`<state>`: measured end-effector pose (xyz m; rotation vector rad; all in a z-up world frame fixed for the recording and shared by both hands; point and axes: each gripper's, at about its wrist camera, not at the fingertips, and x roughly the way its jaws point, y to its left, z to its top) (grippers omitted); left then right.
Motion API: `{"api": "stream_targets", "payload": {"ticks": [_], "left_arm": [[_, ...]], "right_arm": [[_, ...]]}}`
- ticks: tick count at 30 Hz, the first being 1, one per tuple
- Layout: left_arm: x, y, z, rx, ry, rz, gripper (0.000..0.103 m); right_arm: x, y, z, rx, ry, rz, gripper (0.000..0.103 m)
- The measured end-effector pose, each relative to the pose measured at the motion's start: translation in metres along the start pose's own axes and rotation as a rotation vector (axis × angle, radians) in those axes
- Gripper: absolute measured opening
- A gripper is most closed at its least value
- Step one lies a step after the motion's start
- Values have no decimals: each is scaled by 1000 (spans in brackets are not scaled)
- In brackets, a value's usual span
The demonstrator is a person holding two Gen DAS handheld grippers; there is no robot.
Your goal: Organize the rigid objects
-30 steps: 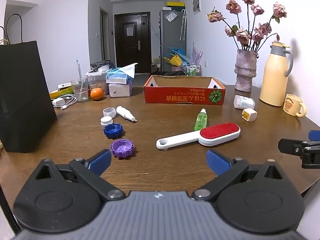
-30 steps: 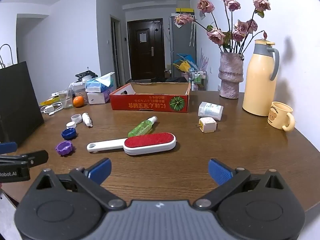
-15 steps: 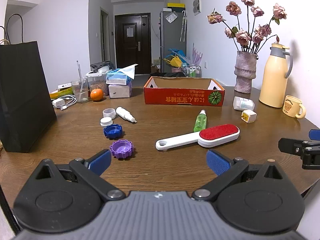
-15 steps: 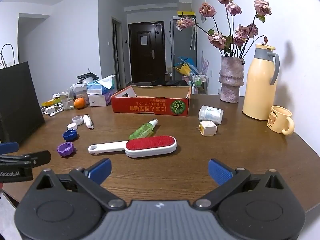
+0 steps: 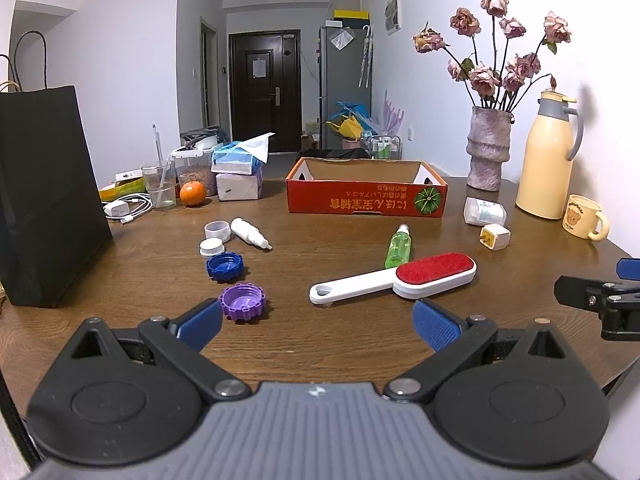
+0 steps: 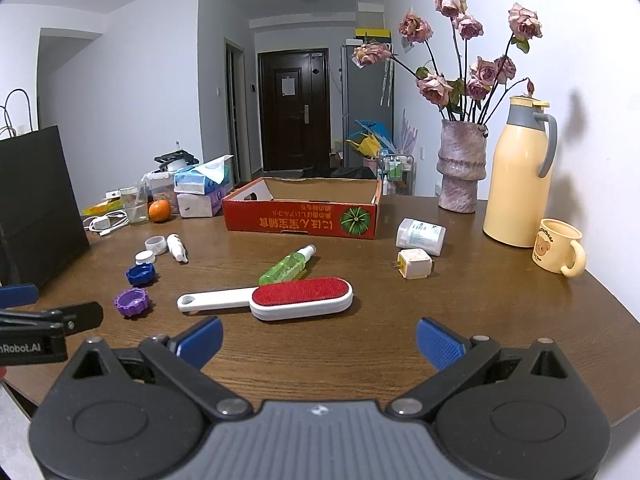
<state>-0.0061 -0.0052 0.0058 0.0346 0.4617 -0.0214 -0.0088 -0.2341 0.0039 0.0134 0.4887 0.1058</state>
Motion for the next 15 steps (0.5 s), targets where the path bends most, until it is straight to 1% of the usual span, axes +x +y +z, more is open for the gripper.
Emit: {"api": "stream_targets", "payload": {"ticks": [15], "left_arm": [[-1, 0, 1, -1, 0, -3, 103]], "right_arm": [[-1, 0, 2, -1, -1, 0, 103]]}}
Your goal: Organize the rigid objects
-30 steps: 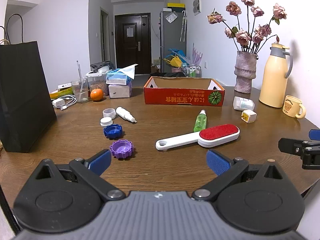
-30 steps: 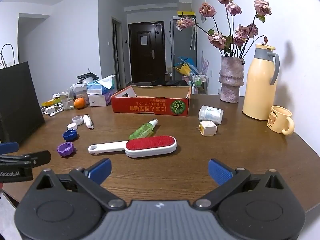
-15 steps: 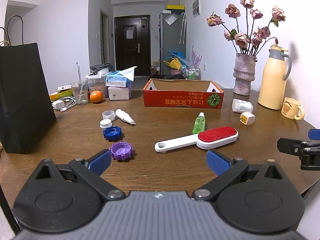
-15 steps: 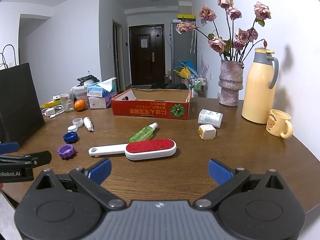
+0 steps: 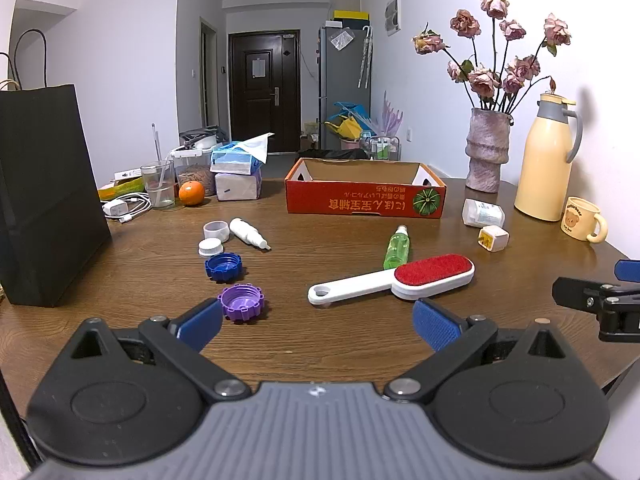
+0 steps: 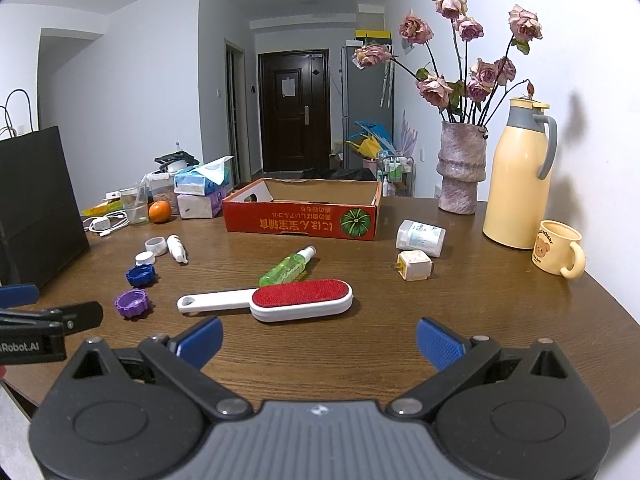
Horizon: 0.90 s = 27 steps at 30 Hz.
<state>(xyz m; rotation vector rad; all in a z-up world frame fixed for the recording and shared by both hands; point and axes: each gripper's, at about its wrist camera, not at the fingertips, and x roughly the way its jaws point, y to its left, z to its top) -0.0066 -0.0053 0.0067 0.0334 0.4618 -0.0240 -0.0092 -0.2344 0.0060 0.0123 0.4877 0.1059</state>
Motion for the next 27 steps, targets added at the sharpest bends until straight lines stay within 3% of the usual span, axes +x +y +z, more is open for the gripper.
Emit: {"api": "stream_targets", "payload": {"ticks": [27], "left_arm": [[-1, 0, 0, -2, -1, -1, 103]], "right_arm": [[1, 2, 2, -7, -3, -2, 103]]}}
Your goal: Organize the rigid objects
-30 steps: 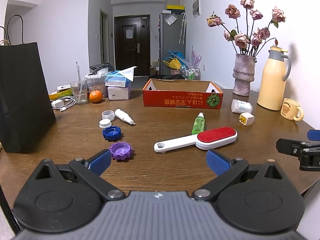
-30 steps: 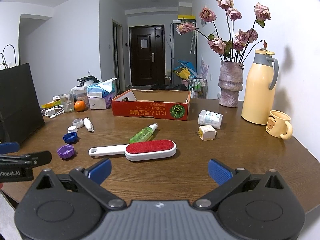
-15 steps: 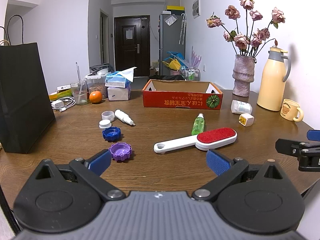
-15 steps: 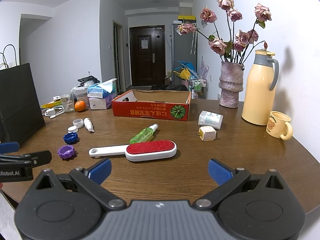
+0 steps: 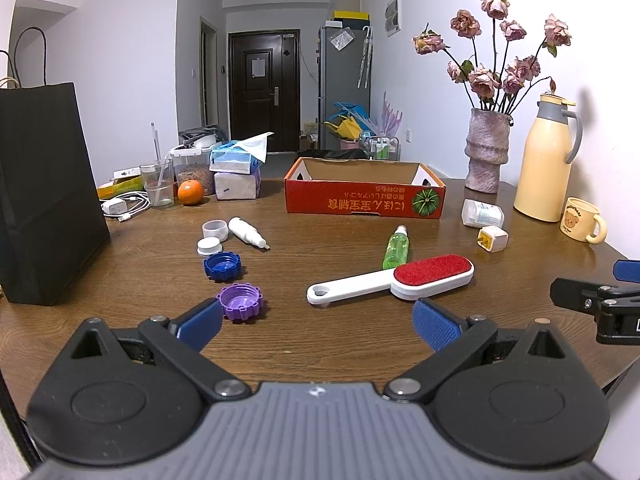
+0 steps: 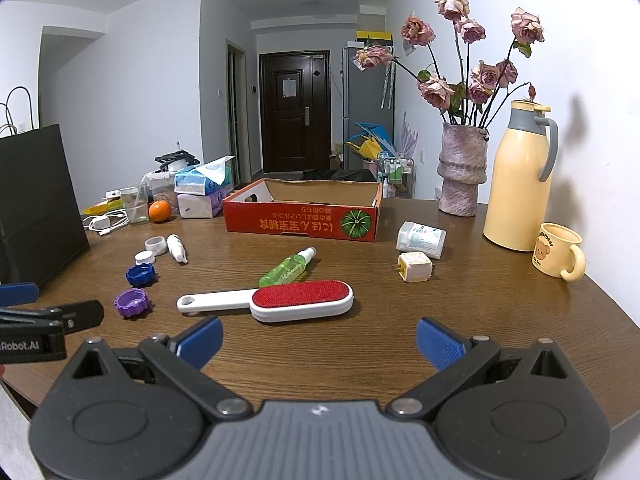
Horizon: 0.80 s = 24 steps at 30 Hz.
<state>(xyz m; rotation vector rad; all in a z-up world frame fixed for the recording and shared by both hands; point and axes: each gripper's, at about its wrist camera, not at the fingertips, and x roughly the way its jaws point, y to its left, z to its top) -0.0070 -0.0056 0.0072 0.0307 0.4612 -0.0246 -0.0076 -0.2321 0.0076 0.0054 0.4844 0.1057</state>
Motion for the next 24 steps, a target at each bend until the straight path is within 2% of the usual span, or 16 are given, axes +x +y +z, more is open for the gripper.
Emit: {"api": "stream_targets", "payload": {"ticks": [10, 24], "left_arm": [[5, -2, 0, -7, 10, -2, 103], [41, 17, 0, -39, 58, 4, 103]], "right_arm": [[5, 1, -1, -2, 4, -1, 103], [33, 3, 0, -2, 34, 5, 103]]}}
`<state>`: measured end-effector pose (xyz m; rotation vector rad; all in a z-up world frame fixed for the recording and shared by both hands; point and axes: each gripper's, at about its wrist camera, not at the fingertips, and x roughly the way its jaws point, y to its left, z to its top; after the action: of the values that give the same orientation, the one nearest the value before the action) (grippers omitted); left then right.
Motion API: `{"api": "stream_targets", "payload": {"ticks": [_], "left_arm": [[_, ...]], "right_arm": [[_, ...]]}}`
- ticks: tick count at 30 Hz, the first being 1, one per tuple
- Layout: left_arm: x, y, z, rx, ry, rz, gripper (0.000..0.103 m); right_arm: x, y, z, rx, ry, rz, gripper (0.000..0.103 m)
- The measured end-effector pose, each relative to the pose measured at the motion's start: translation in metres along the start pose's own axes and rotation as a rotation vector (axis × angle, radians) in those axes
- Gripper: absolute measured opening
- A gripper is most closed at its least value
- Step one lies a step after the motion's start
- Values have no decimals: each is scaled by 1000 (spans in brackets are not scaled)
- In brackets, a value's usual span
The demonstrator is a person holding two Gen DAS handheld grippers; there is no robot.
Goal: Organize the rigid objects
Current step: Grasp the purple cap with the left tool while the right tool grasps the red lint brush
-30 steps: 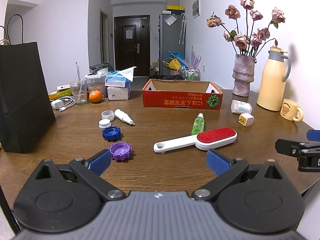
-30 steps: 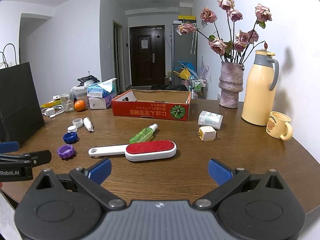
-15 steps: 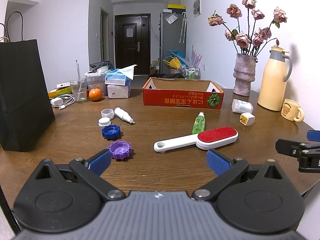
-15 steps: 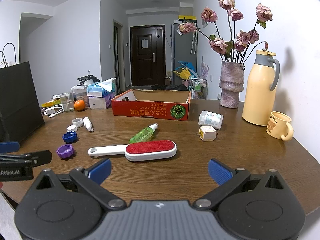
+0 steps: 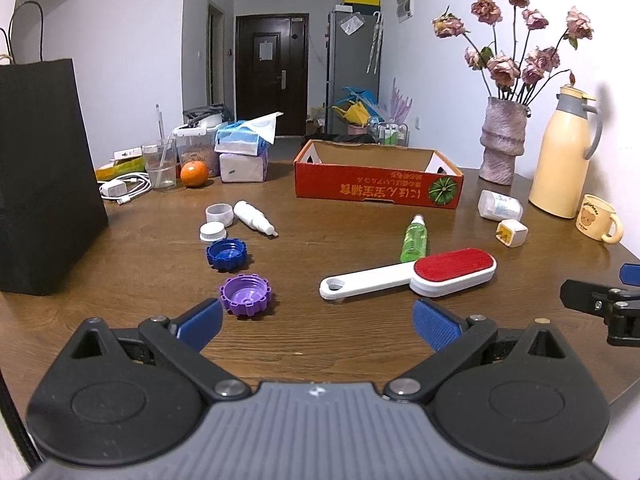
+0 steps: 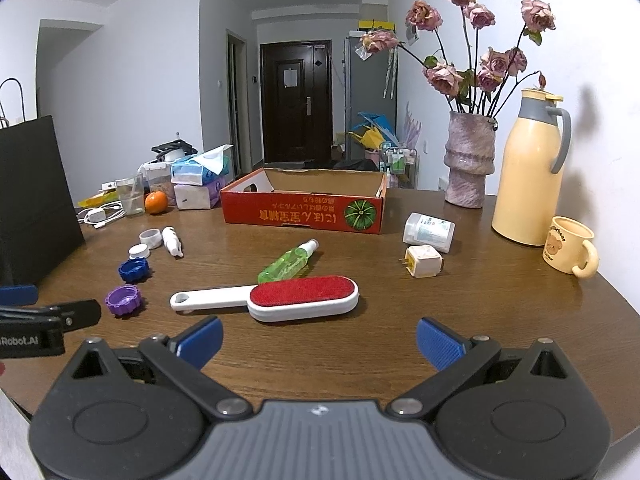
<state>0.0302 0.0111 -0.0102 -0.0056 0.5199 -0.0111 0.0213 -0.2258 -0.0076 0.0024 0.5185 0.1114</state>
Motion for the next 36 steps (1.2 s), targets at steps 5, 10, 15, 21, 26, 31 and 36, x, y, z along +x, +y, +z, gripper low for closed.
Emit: {"api": "stream_targets", "payload": {"ticks": [5, 10, 15, 21, 26, 31, 36], "left_arm": [[16, 8, 2, -11, 21, 8, 103], [33, 17, 4, -23, 38, 15, 103], [51, 29, 8, -38, 61, 34, 103], [76, 43, 9, -53, 93, 58, 103], [99, 54, 9, -64, 127, 76, 103], [115, 62, 10, -55, 139, 96, 103], [132, 67, 11, -47, 155, 113, 99]], "right_arm": [[16, 1, 2, 1, 20, 3, 103], [30, 4, 5, -6, 31, 3, 103], [47, 6, 9, -12, 48, 0, 103], [72, 10, 14, -16, 86, 1, 103], [94, 16, 17, -19, 115, 2, 103], [111, 22, 19, -16, 137, 4, 103], [127, 26, 21, -9, 155, 7, 103]]}}
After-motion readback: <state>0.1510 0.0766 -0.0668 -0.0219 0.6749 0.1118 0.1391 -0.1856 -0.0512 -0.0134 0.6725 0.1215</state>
